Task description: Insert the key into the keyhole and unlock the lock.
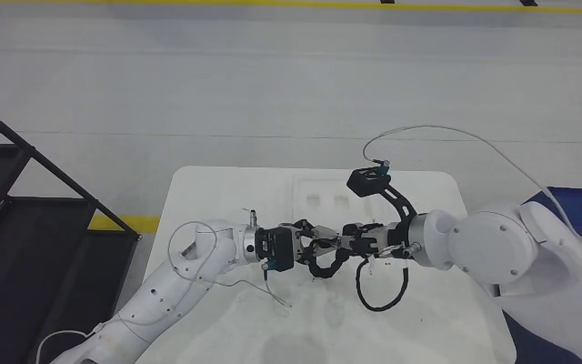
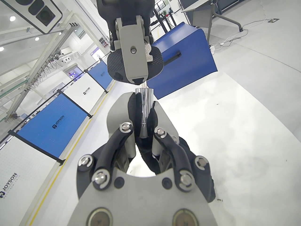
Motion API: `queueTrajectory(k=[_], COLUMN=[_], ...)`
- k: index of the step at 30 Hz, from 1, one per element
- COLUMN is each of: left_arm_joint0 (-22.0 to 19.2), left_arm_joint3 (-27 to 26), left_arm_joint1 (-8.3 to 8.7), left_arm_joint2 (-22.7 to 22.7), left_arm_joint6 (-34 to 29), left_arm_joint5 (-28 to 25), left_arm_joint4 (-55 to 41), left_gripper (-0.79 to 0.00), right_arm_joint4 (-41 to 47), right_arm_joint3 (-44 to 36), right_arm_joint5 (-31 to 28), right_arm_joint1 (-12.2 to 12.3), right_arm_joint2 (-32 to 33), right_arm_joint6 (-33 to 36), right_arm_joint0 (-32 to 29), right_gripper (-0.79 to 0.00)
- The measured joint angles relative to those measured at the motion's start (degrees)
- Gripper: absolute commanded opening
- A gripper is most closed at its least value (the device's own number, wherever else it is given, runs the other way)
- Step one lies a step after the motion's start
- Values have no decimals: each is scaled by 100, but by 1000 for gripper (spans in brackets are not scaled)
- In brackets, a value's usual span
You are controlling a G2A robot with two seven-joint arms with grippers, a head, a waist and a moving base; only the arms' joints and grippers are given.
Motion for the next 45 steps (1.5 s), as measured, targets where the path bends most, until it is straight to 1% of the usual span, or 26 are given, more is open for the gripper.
queueTrajectory(k=[5,9,10,13,14,17,23,26,29,36,38,39,41,45], left_arm_joint0=[-15,-59,-73,-96,-101,-146,-246,-303,-359,-418,-400,-389,-353,-311], left_arm_joint3=[175,351,389,509,550,584,532,496,465,385,360,353,347,358], left_arm_joint1=[-33,-66,-70,-78,-79,-78,-73,-74,-86,-122,-128,-129,-130,-135], left_arm_joint2=[19,6,-11,-103,-154,-276,-446,-470,-459,-403,-402,-404,-413,-428], left_arm_joint6=[-100,-243,-288,-515,-642,-1053,-1925,-2392,-2781,-3328,-3409,-3440,-3502,-3592], left_arm_joint5=[-232,-452,-520,-773,-880,-1183,-1727,-1896,-1974,-1910,-1898,-1895,-1897,-1919], left_arm_joint4=[-361,-771,-879,-1313,-1533,-2055,-3037,-3413,-3719,-4014,-4066,-4083,-4128,-4217], left_gripper=[-785,-785,-785,-785,-785,-785,-785,-785,-785,-785,-785,-785,-785,-785], right_arm_joint4=[-61,-202,-252,-563,-696,-890,-1018,-936,-867,-876,-897,-952,-1146,-1671], right_arm_joint3=[32,-24,-39,-90,-95,-72,-110,47,222,183,156,132,19,-78], right_arm_joint5=[-103,-528,-688,-1421,-1781,-2554,-3415,-3589,-3413,-3415,-3508,-3609,-4010,-4952], right_arm_joint1=[5,21,27,67,88,137,209,230,233,232,226,227,237,266], right_arm_joint2=[91,190,221,302,328,404,526,604,650,645,666,682,735,872], right_arm_joint6=[-117,-247,-290,-313,-265,-162,-177,-315,-411,-391,-549,-672,-776,-866], right_arm_joint0=[11,3,-3,-35,-59,-185,-586,-807,-873,-864,-923,-953,-948,-860], right_gripper=[0,0,0,0,0,0,0,0,0,0,0,0,0,0])
